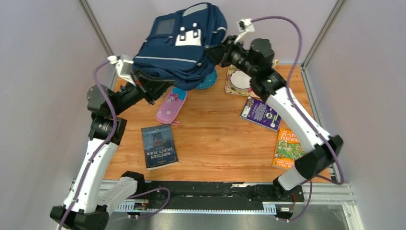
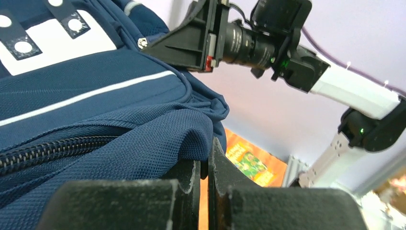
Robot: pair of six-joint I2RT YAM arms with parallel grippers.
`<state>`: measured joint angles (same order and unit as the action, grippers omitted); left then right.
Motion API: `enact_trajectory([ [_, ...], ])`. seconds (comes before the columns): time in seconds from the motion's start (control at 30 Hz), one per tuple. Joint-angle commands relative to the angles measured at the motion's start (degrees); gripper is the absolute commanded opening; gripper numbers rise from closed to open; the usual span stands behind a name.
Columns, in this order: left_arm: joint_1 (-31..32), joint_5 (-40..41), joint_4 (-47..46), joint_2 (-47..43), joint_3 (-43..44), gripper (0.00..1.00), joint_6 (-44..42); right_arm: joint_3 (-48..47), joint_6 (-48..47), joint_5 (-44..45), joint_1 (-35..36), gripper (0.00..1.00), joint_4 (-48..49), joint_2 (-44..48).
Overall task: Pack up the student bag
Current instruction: Place the student bag at the center of the board.
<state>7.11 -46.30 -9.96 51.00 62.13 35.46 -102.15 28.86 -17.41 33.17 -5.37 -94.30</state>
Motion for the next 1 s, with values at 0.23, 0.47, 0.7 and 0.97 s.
enact_trajectory([
  [0.23,33.0,11.1,-3.3,26.2,12.2,0.0,-15.5,26.6,-6.4,4.2,-14.1,0.0,-4.7,35.4],
  [0.47,40.7,9.7,-8.4,34.7,12.2,0.0,-15.0,33.6,-10.2,8.2,-22.4,0.0,-13.4,48.0],
  [0.7,41.0,13.2,-13.0,26.8,-9.2,0.0,-13.8,47.6,-2.1,0.8,-21.8,0.0,-13.6,53.2],
  [0.97,40.9,29.4,-12.8,13.2,-37.6,0.0,-10.1,61.6,1.4,6.9,-9.7,0.0,-16.2,56.4],
])
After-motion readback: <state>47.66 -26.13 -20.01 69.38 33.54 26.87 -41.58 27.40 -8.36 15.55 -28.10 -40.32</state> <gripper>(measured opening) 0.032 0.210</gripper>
